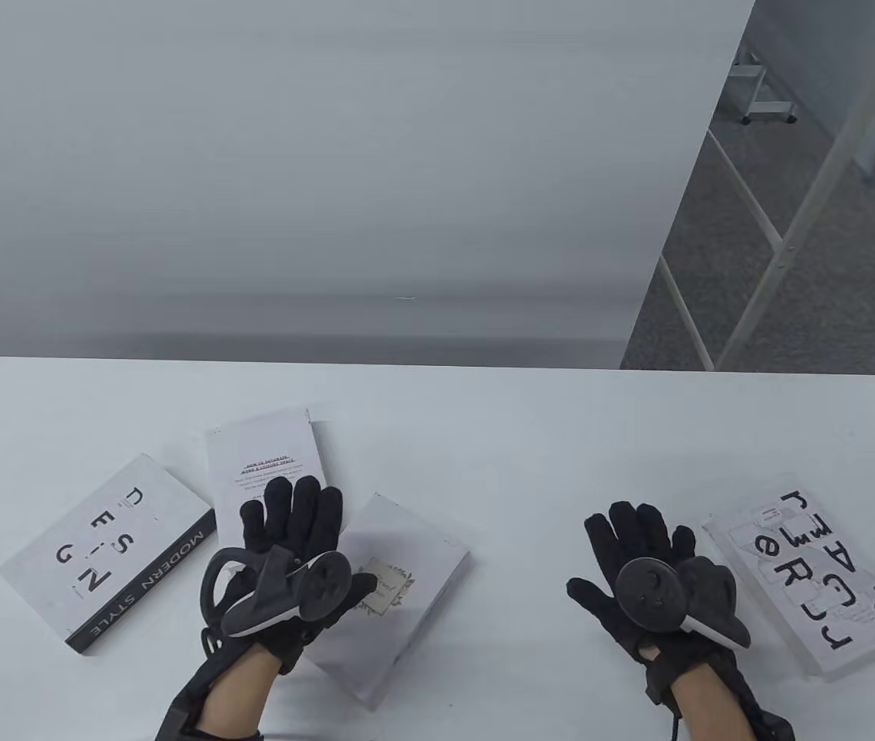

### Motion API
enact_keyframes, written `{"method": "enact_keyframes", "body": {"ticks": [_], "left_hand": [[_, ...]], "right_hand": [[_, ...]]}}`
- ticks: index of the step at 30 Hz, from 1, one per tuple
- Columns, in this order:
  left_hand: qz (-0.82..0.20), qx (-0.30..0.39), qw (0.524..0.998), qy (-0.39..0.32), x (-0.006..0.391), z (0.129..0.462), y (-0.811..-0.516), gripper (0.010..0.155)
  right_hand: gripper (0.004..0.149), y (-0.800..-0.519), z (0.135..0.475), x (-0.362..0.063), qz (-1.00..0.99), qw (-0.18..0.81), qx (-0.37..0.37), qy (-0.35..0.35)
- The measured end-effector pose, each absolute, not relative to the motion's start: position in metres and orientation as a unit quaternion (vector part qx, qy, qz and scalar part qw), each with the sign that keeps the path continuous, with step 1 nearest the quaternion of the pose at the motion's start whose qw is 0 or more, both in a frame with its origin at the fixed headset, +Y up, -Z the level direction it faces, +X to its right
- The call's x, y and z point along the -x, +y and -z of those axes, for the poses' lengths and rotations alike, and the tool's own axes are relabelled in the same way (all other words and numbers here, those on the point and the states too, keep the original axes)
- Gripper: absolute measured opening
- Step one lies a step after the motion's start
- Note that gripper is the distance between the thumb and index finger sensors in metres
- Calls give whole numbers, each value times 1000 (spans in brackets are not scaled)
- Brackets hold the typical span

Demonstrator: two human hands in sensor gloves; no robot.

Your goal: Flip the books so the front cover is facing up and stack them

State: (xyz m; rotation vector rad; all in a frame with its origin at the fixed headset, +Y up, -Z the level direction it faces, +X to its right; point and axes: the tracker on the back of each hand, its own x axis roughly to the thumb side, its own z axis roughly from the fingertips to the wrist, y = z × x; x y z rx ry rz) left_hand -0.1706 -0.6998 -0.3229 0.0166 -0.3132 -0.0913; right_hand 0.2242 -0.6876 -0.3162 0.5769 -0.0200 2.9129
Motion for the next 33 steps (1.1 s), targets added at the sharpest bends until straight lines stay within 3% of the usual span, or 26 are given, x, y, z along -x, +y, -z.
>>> {"method": "enact_keyframes", "body": {"ticks": [13,16,20,23,28,30,33], "left_hand": [[35,-3,983,-179,170,326,-705,105],[29,-5,981,-193,169,329,-711,97],[9,-8,978,-208,165,333,-726,68],[29,5,976,-214,162,336,-736,56],[66,43,976,-205,159,337,-745,51],[82,88,977,-178,162,340,-750,53],[67,102,977,-174,167,342,-755,57]], "right_hand": [[78,-691,319,-225,-979,82,-188,-7],[77,-692,319,-228,-980,82,-183,-8],[77,-697,321,-232,-981,80,-177,-2],[77,-700,323,-232,-981,80,-176,3],[76,-703,322,-230,-981,76,-181,4],[76,-706,323,-229,-980,78,-182,13],[76,-709,323,-228,-980,78,-183,18]]}}
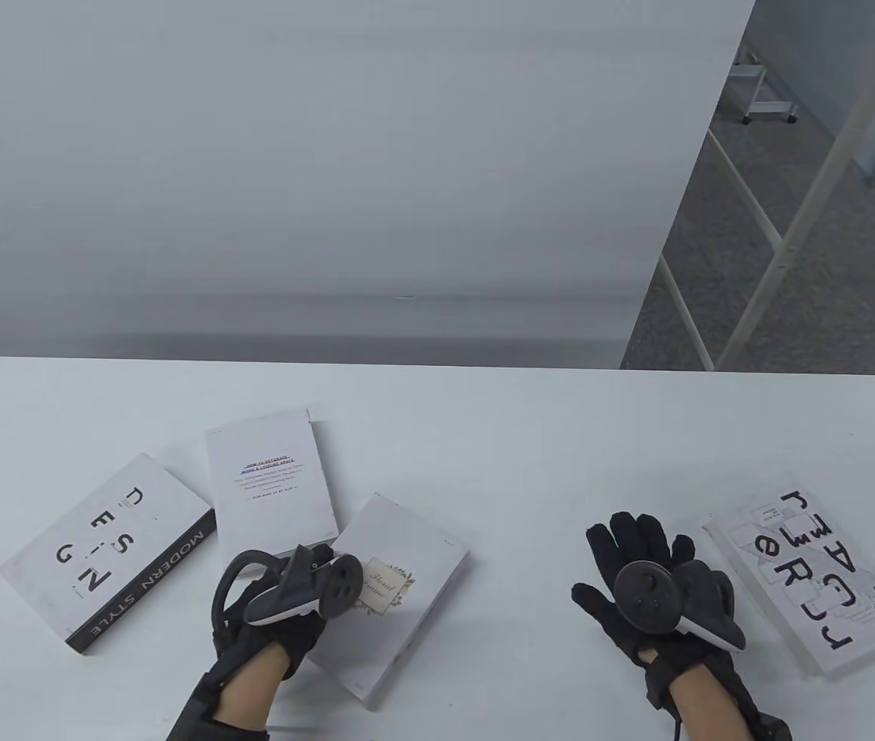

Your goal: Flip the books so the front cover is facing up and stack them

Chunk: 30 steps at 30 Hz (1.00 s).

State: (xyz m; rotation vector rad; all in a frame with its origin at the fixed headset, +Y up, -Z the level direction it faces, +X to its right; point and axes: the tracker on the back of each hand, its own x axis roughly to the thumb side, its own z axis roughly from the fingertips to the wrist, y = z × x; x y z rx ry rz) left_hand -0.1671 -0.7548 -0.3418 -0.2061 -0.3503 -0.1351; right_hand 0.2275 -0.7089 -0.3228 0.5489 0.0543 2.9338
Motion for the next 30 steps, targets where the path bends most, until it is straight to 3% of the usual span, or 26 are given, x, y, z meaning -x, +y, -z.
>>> {"method": "enact_keyframes", "body": {"ticks": [9,18,30], "left_hand": [[86,129,970,-186,156,341,-756,53],[27,124,969,-210,142,337,-754,53],[28,101,963,-248,86,313,-753,48]], "right_hand": [[75,-718,324,-226,-981,68,-179,35],[75,-731,327,-226,-980,69,-175,61],[71,-751,327,-211,-969,91,-211,86]]}}
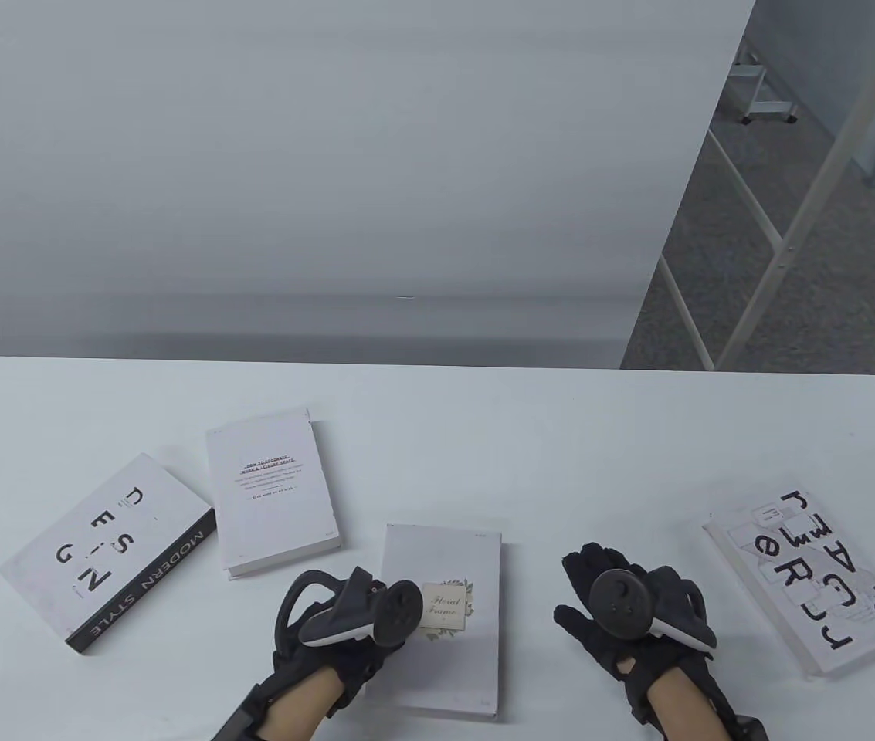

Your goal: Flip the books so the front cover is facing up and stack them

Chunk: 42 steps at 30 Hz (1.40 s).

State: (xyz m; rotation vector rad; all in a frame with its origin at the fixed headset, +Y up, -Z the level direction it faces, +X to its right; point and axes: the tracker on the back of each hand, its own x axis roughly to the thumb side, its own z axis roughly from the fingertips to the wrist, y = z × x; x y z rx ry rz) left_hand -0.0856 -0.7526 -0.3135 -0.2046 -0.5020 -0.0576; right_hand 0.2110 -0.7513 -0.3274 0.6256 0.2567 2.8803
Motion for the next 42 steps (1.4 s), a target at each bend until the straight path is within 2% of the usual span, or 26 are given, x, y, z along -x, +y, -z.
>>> {"method": "enact_keyframes", "body": {"ticks": [9,14,16,18,22,26,29,36,42], "left_hand": [[21,93,965,-244,50,294,-753,51],[3,86,969,-233,55,295,-752,56],[-18,80,975,-205,63,299,-752,66],[-48,77,981,-173,73,304,-752,70],[-147,126,973,-126,94,315,-761,77],[-227,172,954,-90,106,323,-776,79],[-245,166,952,-72,111,326,-780,78],[-325,233,912,-86,109,327,-793,74],[-342,244,902,-103,108,327,-796,73]], "right_hand": [[69,-762,325,-198,-966,112,-203,112],[67,-766,323,-192,-964,133,-185,139],[70,-768,324,-191,-959,151,-175,161],[71,-771,324,-191,-954,181,-161,176],[73,-778,326,-194,-943,236,-127,198],[73,-778,326,-195,-942,240,-130,196],[71,-780,326,-194,-937,254,-128,200],[70,-787,326,-191,-915,299,-134,235],[69,-786,325,-193,-916,302,-137,226]]}}
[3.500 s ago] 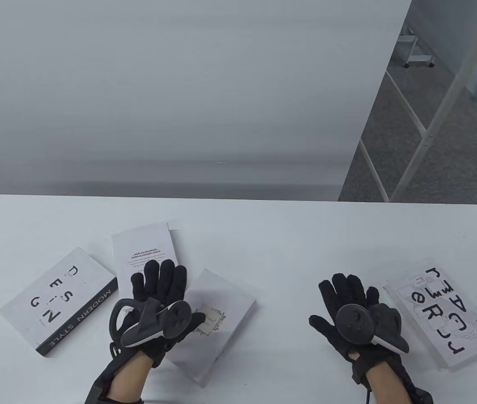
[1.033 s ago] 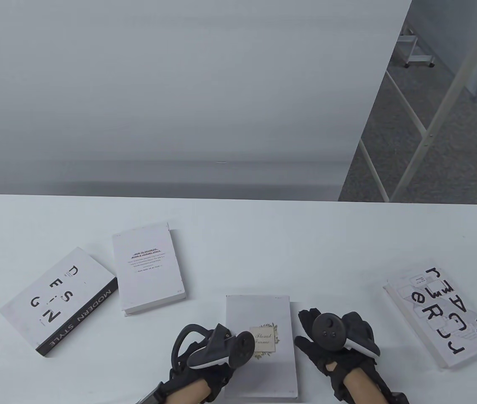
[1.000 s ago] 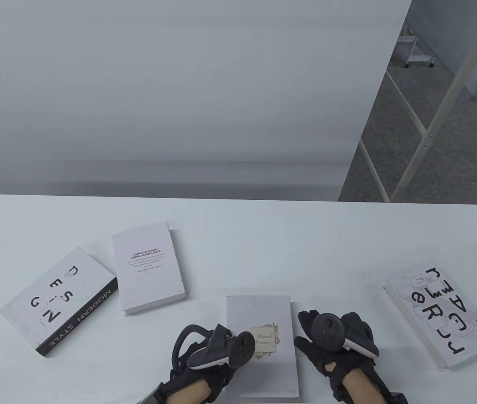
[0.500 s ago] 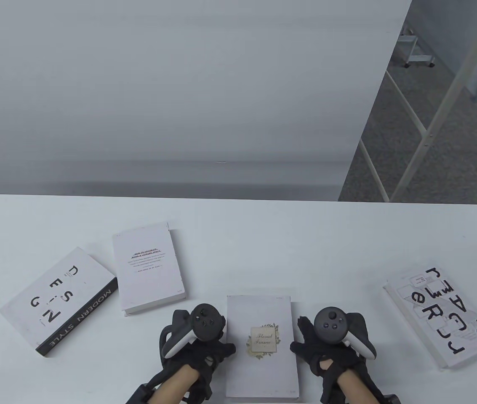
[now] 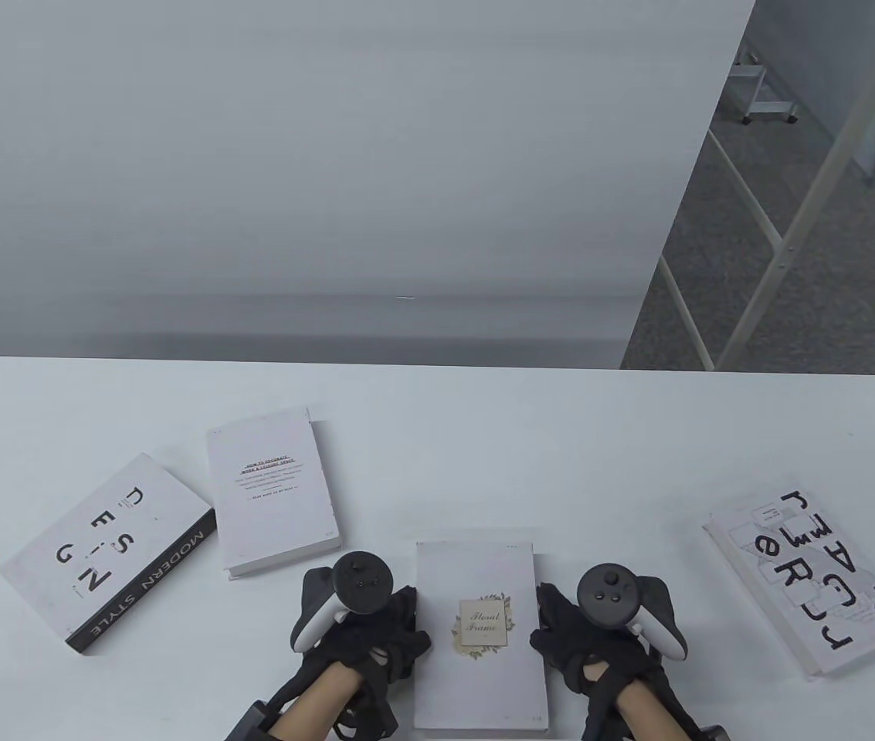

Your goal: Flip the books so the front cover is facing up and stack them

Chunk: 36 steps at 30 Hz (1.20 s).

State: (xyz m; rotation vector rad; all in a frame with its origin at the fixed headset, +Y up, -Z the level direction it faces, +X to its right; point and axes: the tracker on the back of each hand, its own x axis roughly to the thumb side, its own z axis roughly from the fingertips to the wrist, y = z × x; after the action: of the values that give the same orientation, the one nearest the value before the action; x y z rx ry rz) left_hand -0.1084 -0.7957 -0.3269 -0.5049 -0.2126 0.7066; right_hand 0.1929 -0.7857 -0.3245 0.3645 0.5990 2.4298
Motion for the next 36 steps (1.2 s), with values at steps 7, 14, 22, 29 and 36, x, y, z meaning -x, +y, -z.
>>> {"method": "enact_keyframes", "body": {"ticks": [7,14,22,29,36], "left_hand": [[-355,260,891,-108,112,330,-797,71],[-361,270,888,-95,125,335,-798,70],[-272,238,926,-104,127,335,-790,66],[-206,215,947,-122,123,334,-785,64],[-46,45,986,-156,124,331,-742,71]], "right_hand": [[60,-769,317,-186,-937,263,-182,142],[60,-754,302,-170,-946,183,-265,19],[74,-753,290,-153,-938,132,-321,-9],[79,-752,284,-142,-935,108,-337,-24],[77,-750,292,-157,-944,103,-309,-51]]}}
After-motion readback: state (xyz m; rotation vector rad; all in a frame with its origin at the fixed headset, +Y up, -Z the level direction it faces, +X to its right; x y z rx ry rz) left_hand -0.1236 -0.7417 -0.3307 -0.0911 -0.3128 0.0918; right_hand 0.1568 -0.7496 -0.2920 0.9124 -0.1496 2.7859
